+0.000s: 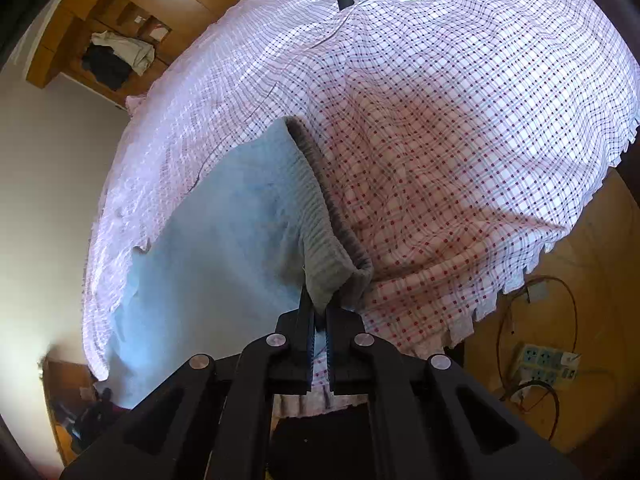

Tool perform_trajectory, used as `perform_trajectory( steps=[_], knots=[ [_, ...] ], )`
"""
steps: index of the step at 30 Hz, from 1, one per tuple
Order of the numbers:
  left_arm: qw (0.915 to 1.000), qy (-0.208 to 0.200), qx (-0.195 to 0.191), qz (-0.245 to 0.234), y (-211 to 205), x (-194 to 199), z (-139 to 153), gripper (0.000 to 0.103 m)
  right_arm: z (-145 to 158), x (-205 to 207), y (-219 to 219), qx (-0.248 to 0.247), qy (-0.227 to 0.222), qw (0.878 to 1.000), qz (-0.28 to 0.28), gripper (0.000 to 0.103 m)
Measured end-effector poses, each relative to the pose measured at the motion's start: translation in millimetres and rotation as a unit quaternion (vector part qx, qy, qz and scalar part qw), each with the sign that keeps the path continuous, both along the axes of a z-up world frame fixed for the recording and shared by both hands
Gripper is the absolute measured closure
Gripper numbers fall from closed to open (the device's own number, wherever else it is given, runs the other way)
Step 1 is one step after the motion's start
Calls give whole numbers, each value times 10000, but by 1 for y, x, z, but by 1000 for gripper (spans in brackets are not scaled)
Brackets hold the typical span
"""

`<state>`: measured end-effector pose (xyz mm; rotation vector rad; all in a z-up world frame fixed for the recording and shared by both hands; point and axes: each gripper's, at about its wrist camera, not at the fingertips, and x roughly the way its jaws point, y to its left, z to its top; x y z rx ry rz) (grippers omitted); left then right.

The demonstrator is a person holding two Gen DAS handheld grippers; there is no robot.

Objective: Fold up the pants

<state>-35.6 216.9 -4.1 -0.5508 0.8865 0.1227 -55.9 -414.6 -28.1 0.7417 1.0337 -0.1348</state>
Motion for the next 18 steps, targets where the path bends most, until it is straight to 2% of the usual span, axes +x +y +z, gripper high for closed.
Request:
perform_trajectory(
  steps=[2, 3, 4, 6, 8, 10, 13, 14, 16, 18],
  knots=[
    [9998, 54, -181, 82, 12, 5, -7, 81, -1, 2, 1, -10, 26, 10000, 24, 103],
    [9994, 70, -329, 92, 17, 5, -9, 87, -1, 3, 1, -1, 38, 10000, 22, 103],
    [9989, 47, -453, 123, 19, 4, -10, 100, -1, 4, 2, -1, 43, 10000, 23, 103],
    [9985, -142, -509, 134, 25, -3, -6, 100, 1, 6, 5, -88, 40, 9999, 63, 103],
    [9992, -257, -304, 97, 26, -10, -2, 100, 2, 7, 8, -202, 55, 9997, 135, 103],
    [9997, -91, -182, 112, 30, -13, -11, 100, -1, 8, 11, -296, 142, 9993, 200, 103],
    [9989, 274, -306, 218, 38, -13, -37, 98, -6, 6, 11, -262, 195, 9992, 247, 103],
    [9985, 408, -228, 294, 41, -13, -41, 96, -6, 6, 11, -254, 217, 9990, 284, 103],
    [9976, 508, -86, 466, 48, -18, -39, 93, -3, 8, 11, -330, 352, 9979, 424, 103],
    [9972, 476, 20, 577, 56, -24, -32, 94, 5, 6, 12, -561, 491, 9956, 563, 95]
  ],
)
